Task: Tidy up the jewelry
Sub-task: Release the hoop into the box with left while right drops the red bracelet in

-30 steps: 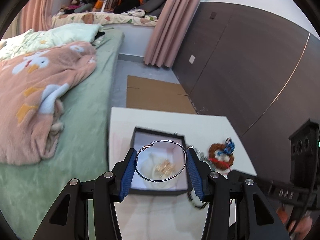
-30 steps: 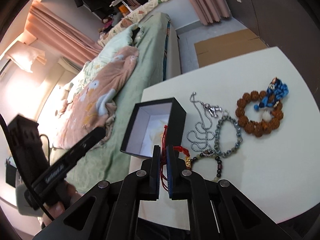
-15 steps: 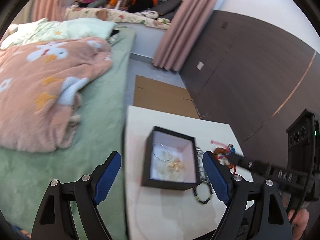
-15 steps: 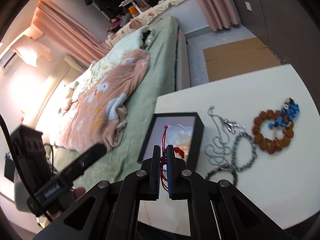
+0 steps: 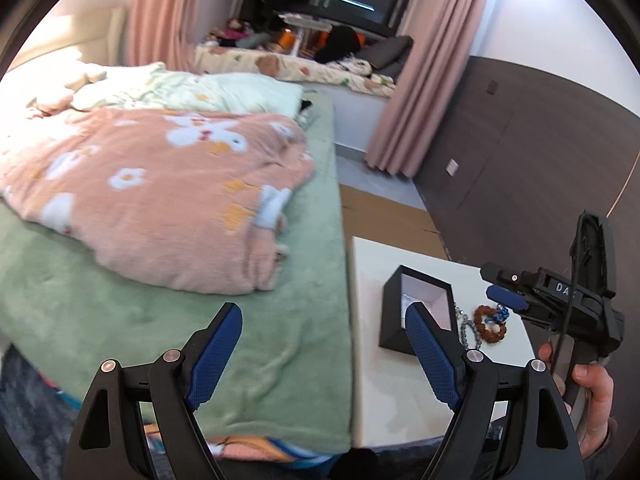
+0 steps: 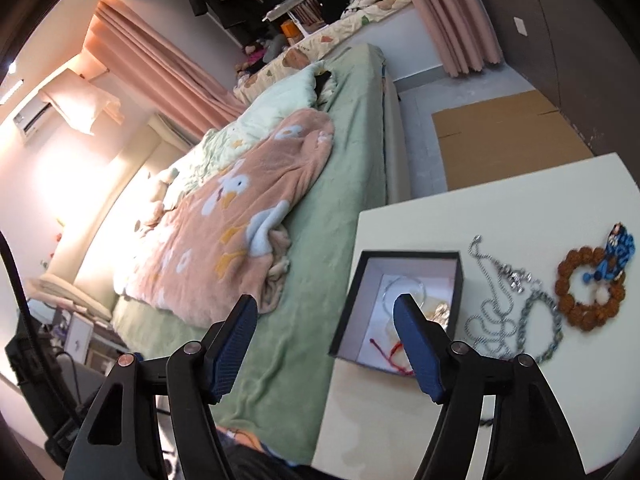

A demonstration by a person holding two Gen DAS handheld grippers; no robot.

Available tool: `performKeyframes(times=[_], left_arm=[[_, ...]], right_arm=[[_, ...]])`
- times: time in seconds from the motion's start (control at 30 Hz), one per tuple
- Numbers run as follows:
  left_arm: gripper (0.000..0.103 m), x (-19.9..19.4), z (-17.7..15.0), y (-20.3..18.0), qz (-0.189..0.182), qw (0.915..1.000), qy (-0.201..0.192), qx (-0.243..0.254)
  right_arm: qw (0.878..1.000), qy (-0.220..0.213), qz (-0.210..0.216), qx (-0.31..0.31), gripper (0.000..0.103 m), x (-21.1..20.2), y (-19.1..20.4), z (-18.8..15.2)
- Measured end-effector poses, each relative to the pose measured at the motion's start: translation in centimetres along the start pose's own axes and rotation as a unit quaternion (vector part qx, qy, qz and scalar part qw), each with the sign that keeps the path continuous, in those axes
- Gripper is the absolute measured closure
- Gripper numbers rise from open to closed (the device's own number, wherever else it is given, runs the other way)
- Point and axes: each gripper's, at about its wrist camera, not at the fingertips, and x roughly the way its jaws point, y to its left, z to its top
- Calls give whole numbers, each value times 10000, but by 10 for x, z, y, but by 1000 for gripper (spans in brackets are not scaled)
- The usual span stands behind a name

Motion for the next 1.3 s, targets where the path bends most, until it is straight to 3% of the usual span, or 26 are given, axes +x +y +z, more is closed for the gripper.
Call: performKeyframes(times=[0.23,0.4,0.6,0.67,1.1,1.3], left_arm=[[19,-40,-15,7,157,9998,-155,23],[19,-60,-23,-3,95,9996,-224,127],[2,-78,-30,-20,-103,9992,-307,246],[1,-84,-32,-28,-178,9988,-354,282],[1,-105,-41,-96,-705,9933,-353,850],[1,-103,-47,-124,-917,9894,-238,1098]], right_arm=[[10000,-50,0,-72,31,-20,10,-19],[9997,-192,-33,-162,17,-48,15,-33],[9996,-232,-117,-112,6,-79,14,-47],[9996,-225,-145,-81,0,-87,13,-51],[9988,-223,-437,-65,0,-147,-11,-84],[9972,-453,-580,133,0,-175,-30,-92]])
